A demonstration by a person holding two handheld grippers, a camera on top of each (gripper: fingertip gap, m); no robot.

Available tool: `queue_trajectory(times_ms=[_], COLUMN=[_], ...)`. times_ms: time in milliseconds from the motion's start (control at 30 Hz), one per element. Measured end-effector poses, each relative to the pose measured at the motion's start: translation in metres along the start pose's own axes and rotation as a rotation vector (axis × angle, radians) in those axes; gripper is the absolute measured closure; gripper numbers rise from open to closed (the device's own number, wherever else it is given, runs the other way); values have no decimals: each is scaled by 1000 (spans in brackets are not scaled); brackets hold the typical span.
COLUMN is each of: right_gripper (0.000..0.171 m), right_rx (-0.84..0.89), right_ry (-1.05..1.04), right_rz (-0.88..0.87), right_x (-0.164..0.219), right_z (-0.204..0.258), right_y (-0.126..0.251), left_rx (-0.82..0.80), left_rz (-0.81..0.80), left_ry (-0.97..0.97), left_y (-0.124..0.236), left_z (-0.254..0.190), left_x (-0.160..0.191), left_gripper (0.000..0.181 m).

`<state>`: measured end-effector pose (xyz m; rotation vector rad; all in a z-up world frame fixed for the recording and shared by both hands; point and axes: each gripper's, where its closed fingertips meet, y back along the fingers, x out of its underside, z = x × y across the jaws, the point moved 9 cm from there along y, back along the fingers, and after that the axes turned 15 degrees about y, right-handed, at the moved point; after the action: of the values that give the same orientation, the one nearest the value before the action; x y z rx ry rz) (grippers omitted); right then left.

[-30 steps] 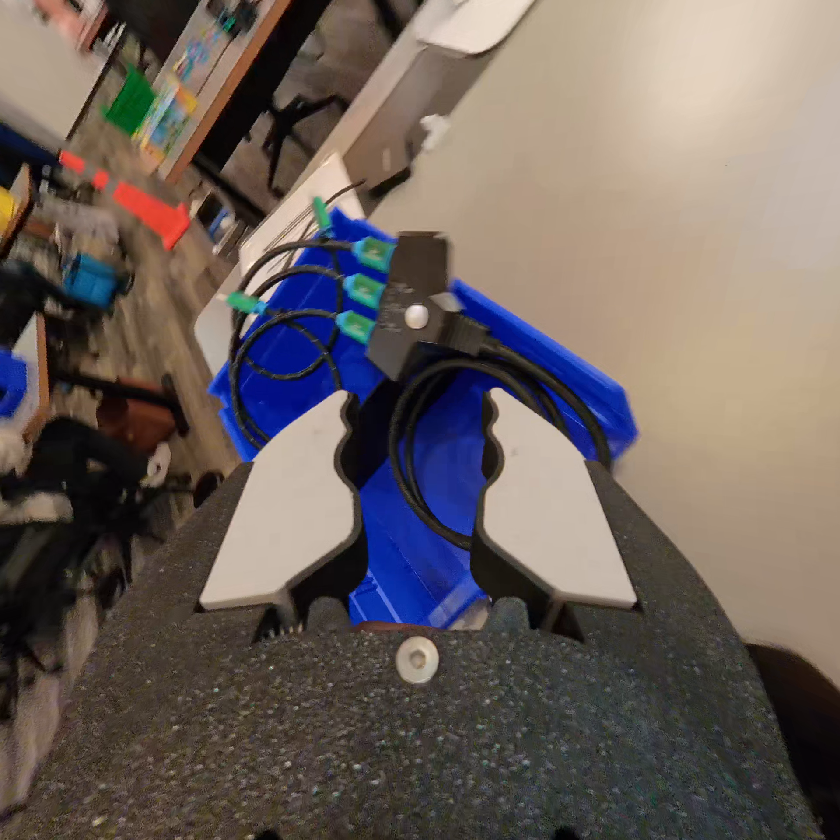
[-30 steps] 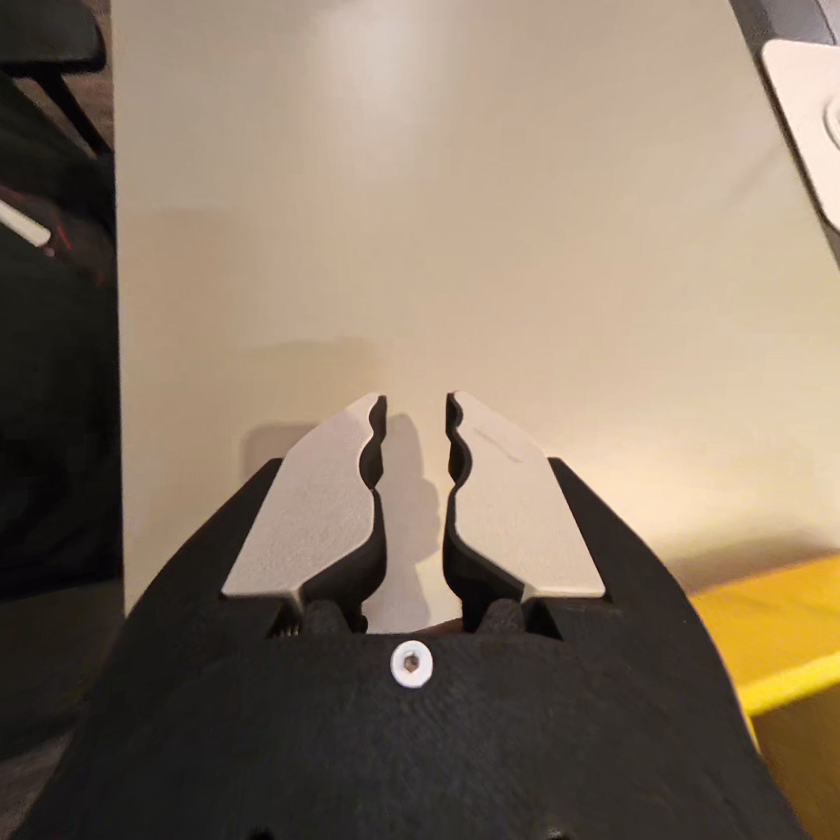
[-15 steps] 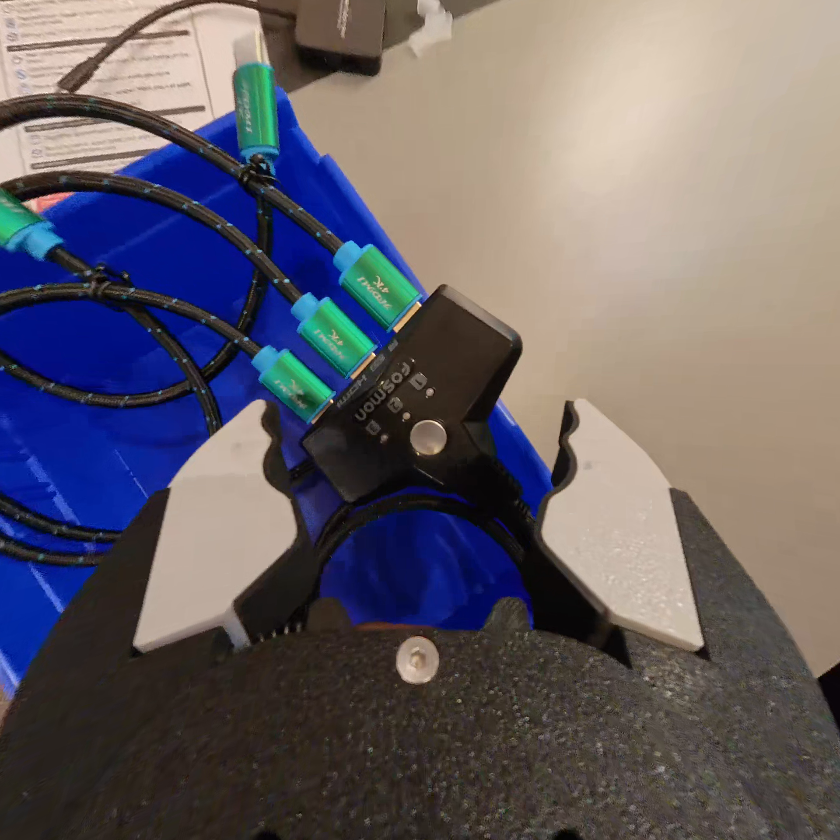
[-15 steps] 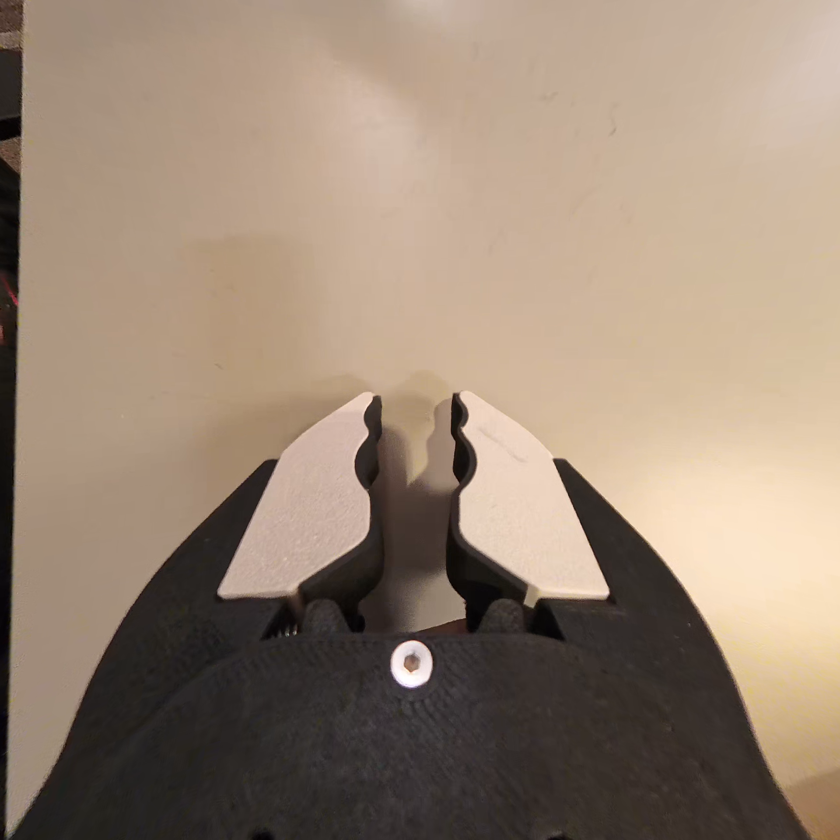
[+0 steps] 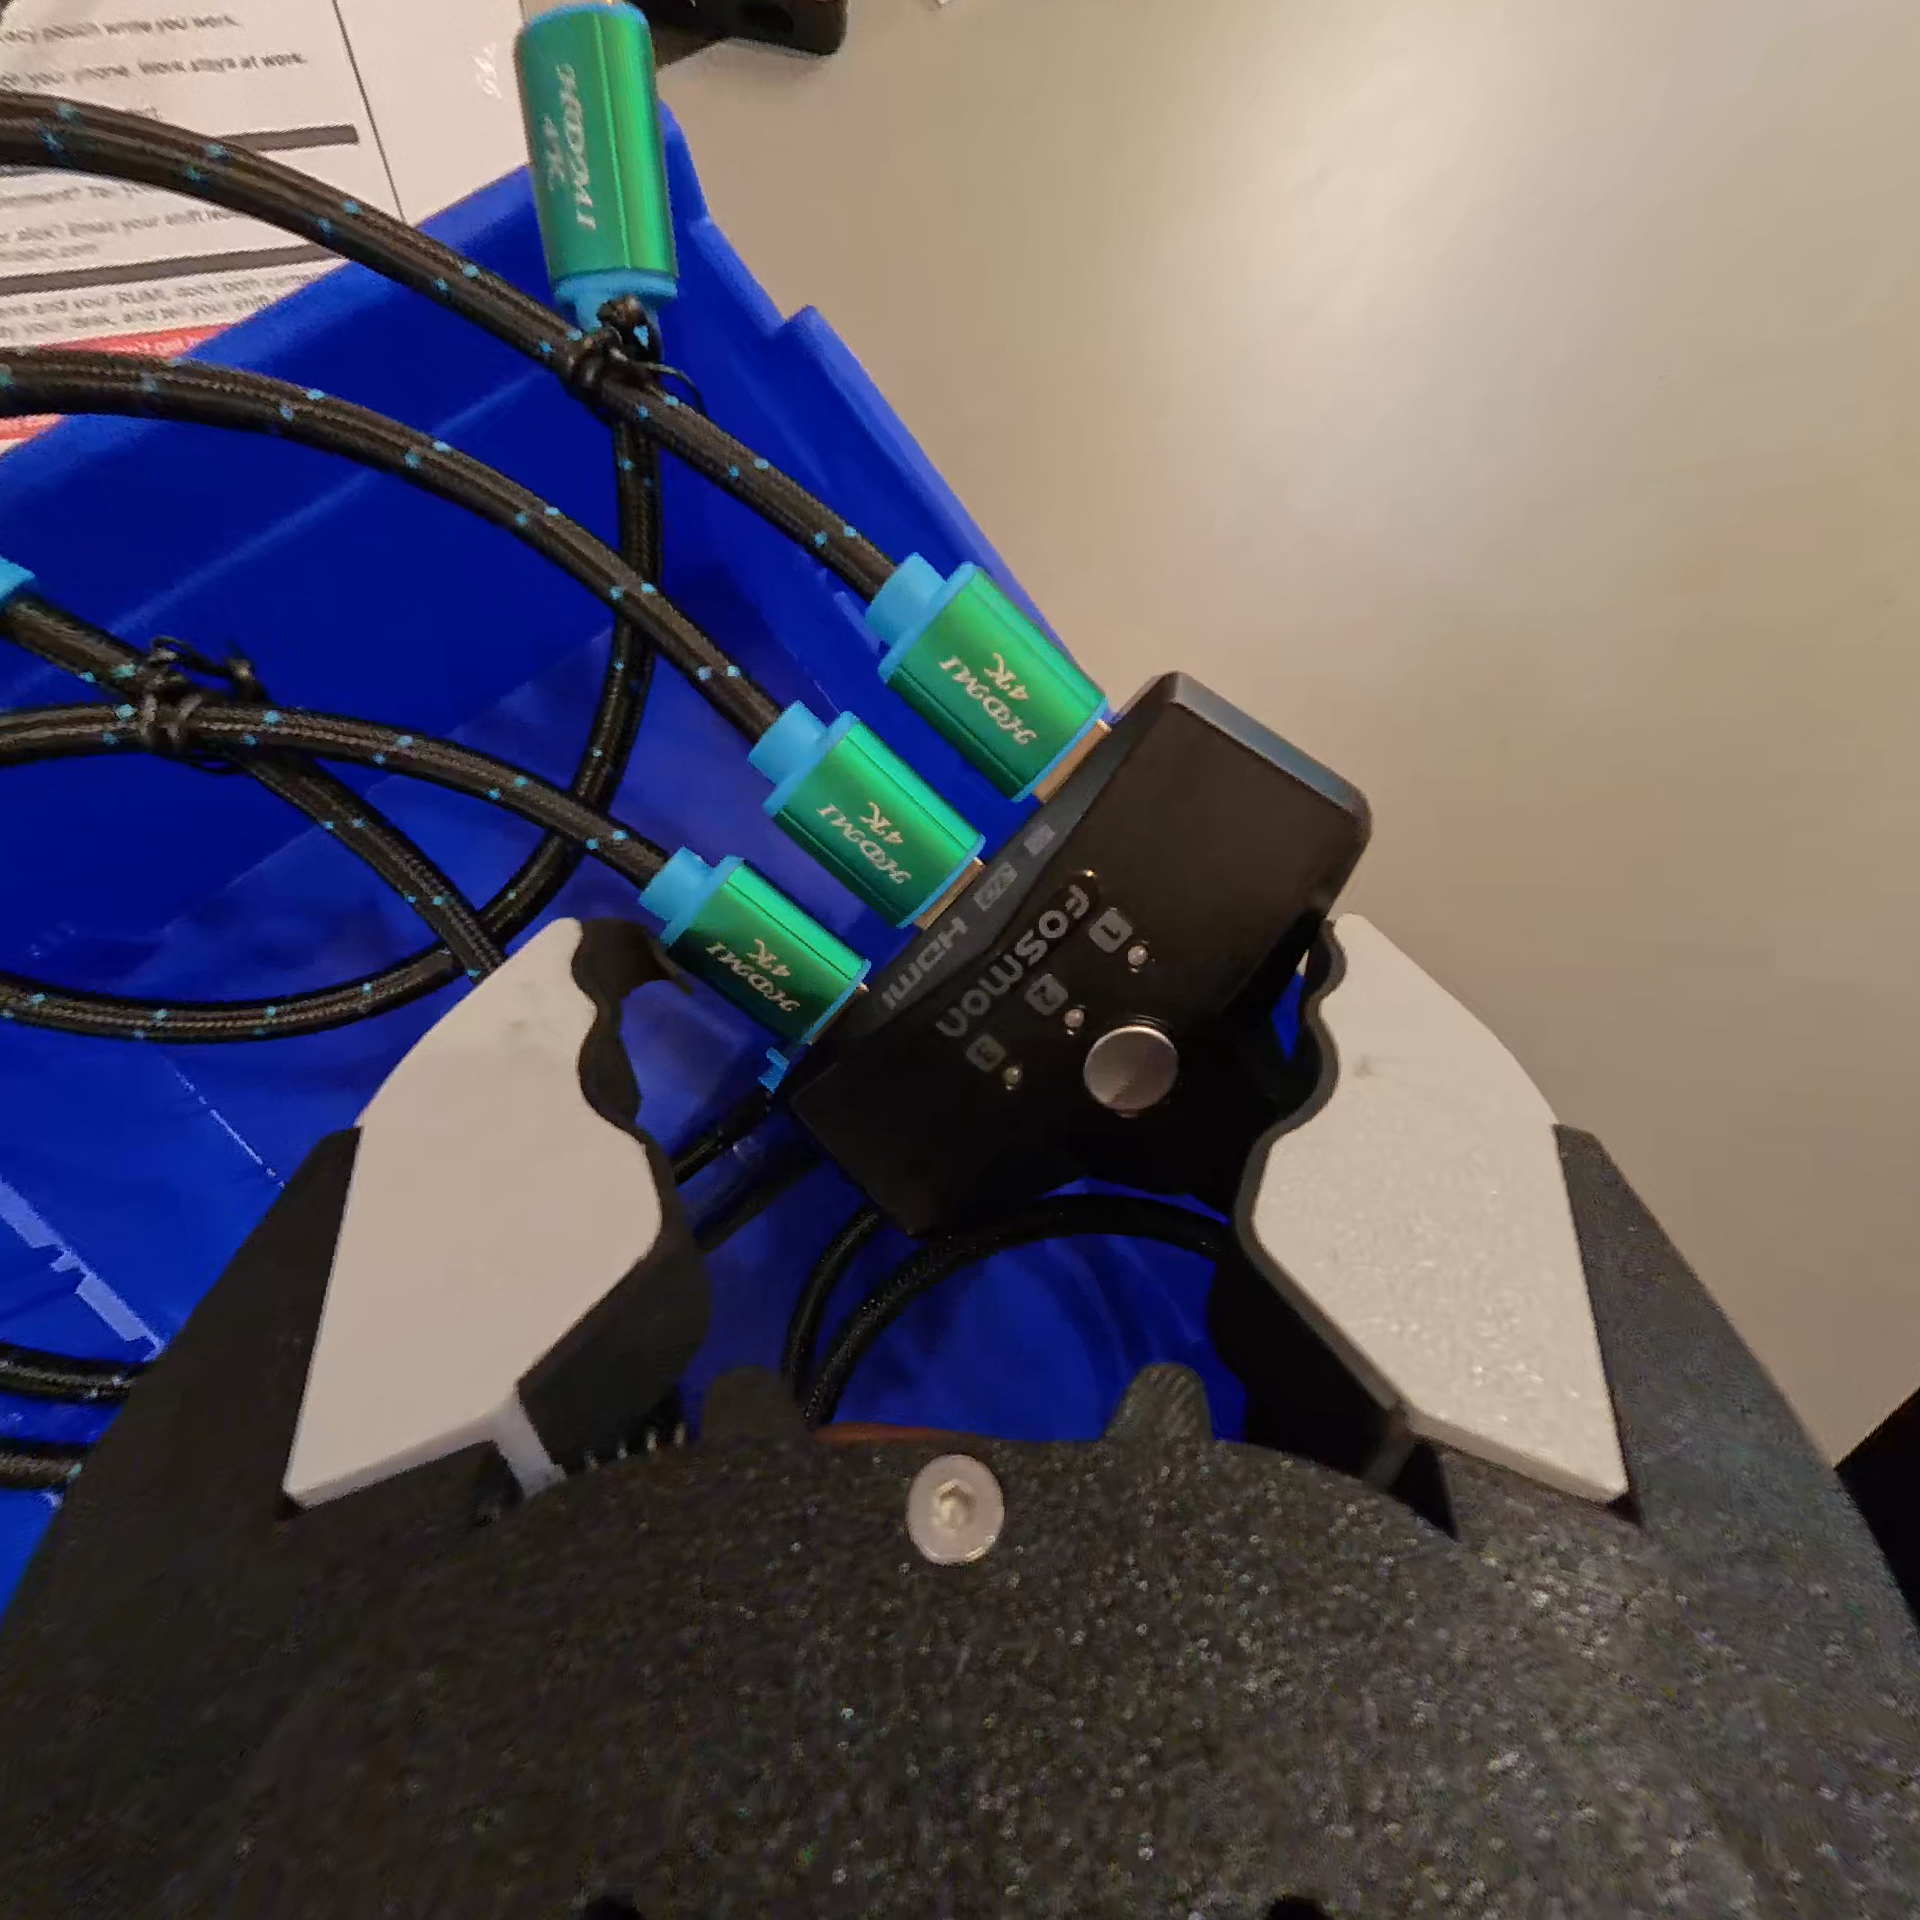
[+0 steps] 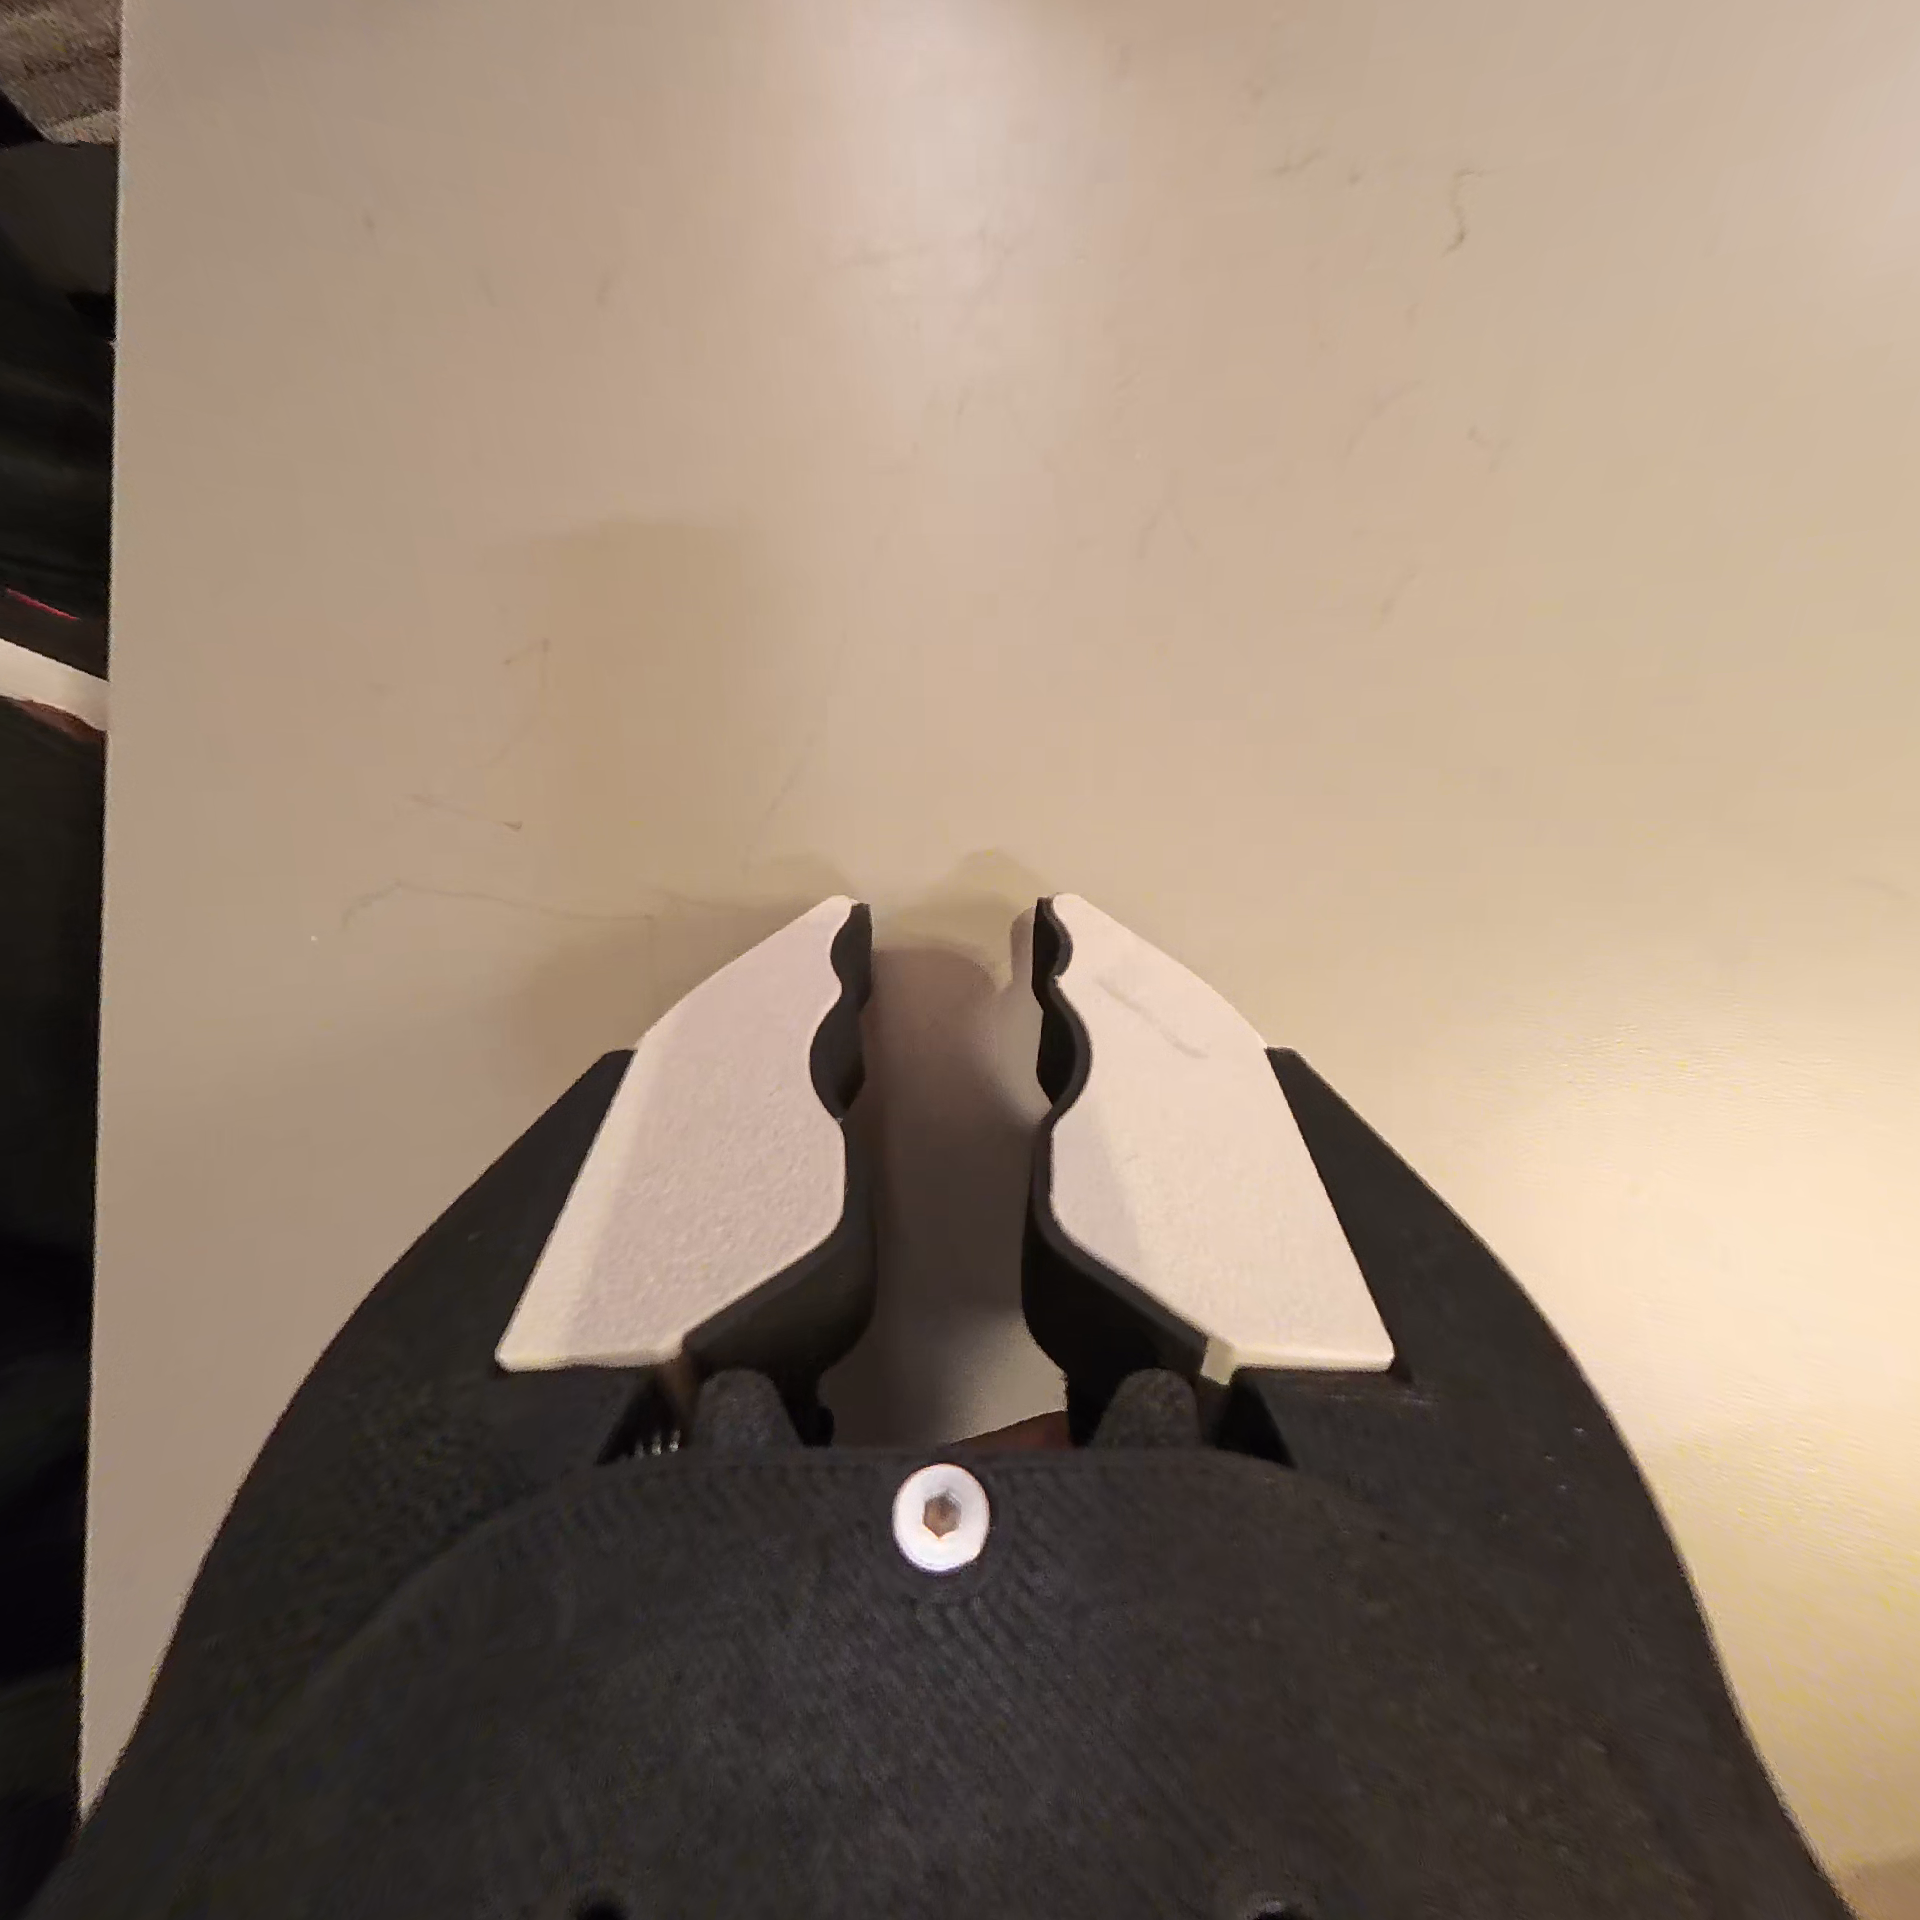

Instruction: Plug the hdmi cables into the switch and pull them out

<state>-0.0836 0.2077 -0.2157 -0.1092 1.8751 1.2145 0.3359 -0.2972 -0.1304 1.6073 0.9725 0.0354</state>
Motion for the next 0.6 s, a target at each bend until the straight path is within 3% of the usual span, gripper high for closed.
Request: queue_trajectory(times_ms=[333, 600], right_gripper=[142, 142], right_rx=[-10, -16], right_ry=[-23, -31], right_rz=[-10, -14], right_x=[0, 1], right_z=[-2, -3], right_y=[1, 1], left_rx=[98, 163], left_rz=[-54, -268], left_ry=[30, 46], left_y=[-4, 37], left_z=[2, -3], left_x=[1, -6], left_gripper=[64, 64])
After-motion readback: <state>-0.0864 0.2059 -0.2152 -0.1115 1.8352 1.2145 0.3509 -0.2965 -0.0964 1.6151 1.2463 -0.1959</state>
